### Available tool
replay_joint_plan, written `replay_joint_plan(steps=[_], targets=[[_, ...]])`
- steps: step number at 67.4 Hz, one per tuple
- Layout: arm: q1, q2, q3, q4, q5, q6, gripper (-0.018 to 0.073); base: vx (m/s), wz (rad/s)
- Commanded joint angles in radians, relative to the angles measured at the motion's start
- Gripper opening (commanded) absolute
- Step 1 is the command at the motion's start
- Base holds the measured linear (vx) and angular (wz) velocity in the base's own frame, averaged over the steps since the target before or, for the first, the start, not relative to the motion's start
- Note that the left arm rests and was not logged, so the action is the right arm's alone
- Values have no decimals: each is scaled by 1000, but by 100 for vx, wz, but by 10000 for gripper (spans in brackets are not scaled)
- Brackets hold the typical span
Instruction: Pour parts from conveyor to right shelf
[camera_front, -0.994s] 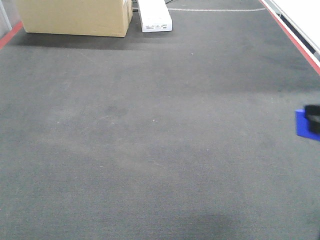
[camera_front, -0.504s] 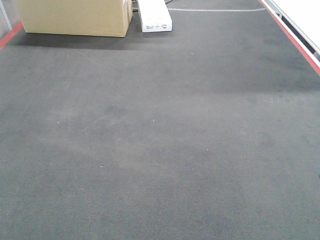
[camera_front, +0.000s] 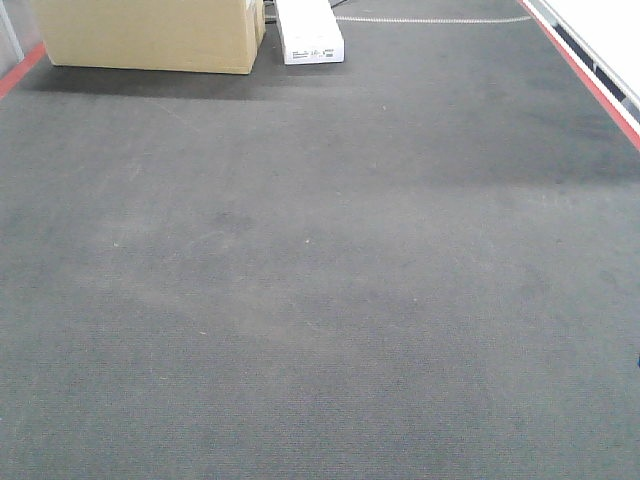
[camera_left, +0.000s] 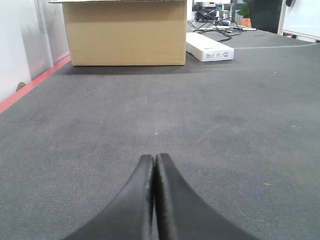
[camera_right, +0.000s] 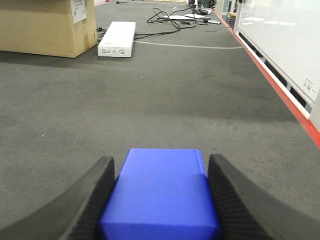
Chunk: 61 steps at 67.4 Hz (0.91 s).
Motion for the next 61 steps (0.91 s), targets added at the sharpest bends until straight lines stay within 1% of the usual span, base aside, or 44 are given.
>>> replay_joint_plan(steps=[1,61], targets=[[-4,10,-27,16,-83,-7,-6,0,0],[-4,10,-27,16,-83,-7,-6,0,0]])
